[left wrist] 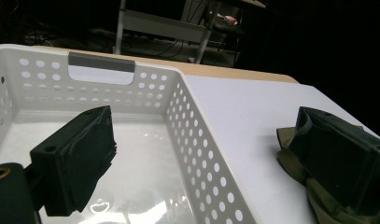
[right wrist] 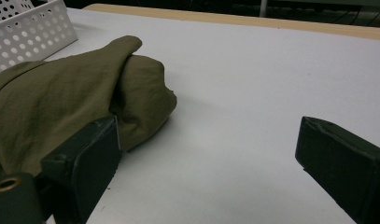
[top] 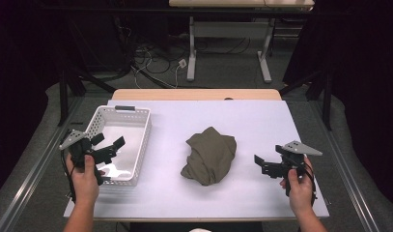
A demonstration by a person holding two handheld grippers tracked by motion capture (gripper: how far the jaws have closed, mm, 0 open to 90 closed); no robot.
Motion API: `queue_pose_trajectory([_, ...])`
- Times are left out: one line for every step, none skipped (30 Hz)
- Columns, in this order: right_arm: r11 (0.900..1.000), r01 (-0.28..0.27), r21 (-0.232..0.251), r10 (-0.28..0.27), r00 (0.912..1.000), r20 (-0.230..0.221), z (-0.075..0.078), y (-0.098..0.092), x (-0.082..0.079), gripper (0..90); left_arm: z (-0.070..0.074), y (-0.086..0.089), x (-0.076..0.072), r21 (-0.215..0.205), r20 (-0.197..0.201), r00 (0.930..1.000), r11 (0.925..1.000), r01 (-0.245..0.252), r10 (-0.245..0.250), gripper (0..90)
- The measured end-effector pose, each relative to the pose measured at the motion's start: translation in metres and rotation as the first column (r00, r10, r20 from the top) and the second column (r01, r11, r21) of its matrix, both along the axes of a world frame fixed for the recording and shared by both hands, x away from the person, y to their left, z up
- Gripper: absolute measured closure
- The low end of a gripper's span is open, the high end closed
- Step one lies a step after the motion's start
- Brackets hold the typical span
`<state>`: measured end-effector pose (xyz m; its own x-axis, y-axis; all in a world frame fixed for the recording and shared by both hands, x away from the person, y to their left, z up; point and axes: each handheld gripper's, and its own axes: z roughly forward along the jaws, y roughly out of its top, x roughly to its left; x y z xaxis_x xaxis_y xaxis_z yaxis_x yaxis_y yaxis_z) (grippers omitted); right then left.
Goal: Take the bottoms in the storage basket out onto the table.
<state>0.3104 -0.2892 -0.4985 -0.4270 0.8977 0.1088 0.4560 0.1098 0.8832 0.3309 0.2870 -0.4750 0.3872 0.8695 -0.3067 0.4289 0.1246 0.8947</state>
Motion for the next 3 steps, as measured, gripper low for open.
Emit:
queue_pose_trajectory([1.0,0.0,0.0,0.0,1.0,0.0,0.0,0.0,0.0,6.3,0.0,0.0,0.0,0.0,0.0,1.0,1.0,0.0,0.0,6.2])
queue_pose_trajectory([1.0,-0.002,-0.003,0.002,1.0,-0.005,0.0,0.0001,-0.0002,6.3,0.0,-0.0002,0.0002,-0.003,-0.004,1.0,1.0,-0.003,0.003,6.2])
queue_pose_trajectory([1.0,-0.002,-0.003,0.002,1.0,-0.005,0.0,0.0001,-0.0002,6.3,0.0,-0.0002,0.0002,-0.003,-0.004,1.0,1.0,-0.003,0.003,6.2])
